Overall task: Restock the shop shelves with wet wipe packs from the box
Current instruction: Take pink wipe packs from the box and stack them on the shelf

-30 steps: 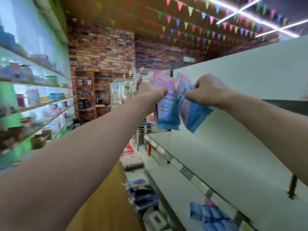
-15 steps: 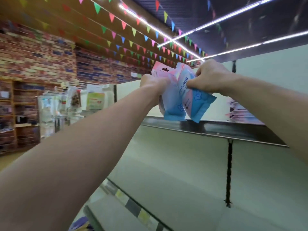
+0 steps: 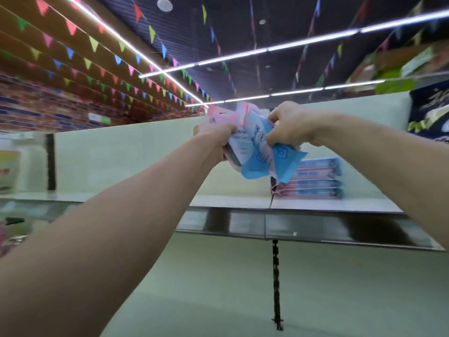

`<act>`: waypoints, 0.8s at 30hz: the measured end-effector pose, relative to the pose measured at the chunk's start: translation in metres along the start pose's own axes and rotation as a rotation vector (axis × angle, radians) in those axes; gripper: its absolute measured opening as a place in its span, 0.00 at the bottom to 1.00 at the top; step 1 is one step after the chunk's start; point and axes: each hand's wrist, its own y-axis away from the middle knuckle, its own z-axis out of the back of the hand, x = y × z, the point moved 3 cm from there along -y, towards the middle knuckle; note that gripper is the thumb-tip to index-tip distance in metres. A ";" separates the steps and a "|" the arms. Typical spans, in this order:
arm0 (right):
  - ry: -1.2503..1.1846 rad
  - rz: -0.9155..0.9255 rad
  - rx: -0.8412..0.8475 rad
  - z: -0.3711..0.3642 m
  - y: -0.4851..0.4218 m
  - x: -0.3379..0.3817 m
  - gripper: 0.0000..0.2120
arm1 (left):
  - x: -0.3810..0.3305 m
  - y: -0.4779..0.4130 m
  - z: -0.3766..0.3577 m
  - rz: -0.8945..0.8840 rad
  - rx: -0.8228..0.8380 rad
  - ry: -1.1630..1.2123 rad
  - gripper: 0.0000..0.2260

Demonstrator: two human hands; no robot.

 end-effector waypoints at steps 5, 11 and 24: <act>-0.050 -0.053 -0.045 0.014 -0.010 -0.019 0.19 | 0.003 -0.015 -0.028 0.073 0.112 0.131 0.16; 0.007 -0.091 -0.187 0.033 -0.033 -0.046 0.12 | -0.001 -0.022 -0.057 0.166 0.217 0.200 0.08; 0.008 -0.285 -0.013 0.045 -0.083 -0.123 0.07 | 0.016 -0.056 -0.109 0.270 0.373 0.003 0.06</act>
